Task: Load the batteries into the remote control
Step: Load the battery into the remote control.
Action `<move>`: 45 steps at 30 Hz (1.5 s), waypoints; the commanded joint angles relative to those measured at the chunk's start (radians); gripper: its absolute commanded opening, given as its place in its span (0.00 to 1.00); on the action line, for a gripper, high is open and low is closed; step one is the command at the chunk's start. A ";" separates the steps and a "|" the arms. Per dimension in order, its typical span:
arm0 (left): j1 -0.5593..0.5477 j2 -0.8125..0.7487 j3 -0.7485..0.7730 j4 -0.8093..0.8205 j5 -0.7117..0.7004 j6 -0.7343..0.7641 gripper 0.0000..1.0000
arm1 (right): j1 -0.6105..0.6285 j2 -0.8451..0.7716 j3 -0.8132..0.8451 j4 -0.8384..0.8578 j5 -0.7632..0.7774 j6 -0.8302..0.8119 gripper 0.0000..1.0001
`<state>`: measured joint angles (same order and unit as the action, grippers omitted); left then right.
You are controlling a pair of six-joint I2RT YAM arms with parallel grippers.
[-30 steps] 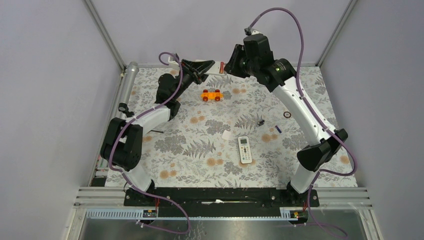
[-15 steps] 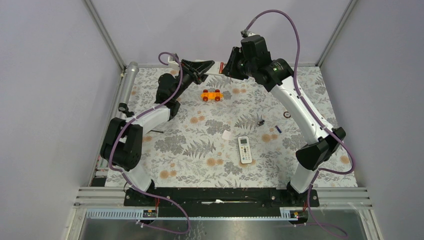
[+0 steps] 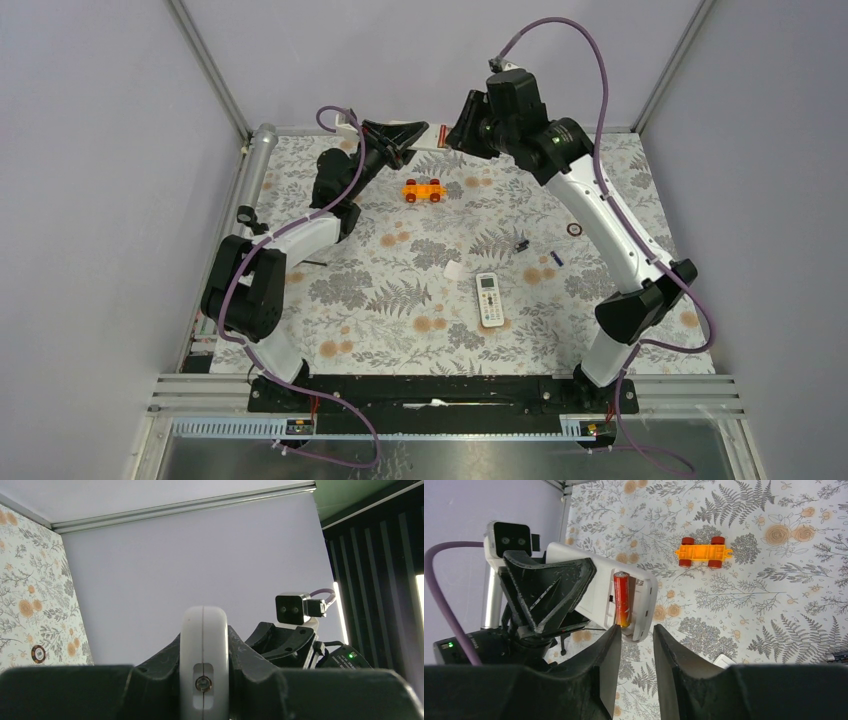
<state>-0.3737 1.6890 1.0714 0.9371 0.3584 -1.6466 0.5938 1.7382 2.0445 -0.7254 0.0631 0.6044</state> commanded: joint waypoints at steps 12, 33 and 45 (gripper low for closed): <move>0.011 -0.041 -0.010 0.125 -0.045 0.003 0.00 | -0.066 -0.137 -0.148 0.209 -0.139 0.310 1.00; 0.000 -0.049 -0.012 0.160 -0.032 0.033 0.00 | -0.167 -0.172 -0.554 0.837 -0.433 0.878 0.98; -0.007 -0.045 0.002 0.182 -0.018 0.050 0.00 | -0.167 -0.123 -0.556 0.897 -0.513 0.936 0.71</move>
<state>-0.3737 1.6875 1.0451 1.0458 0.3332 -1.6226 0.4244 1.6112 1.4773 0.0887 -0.3908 1.5085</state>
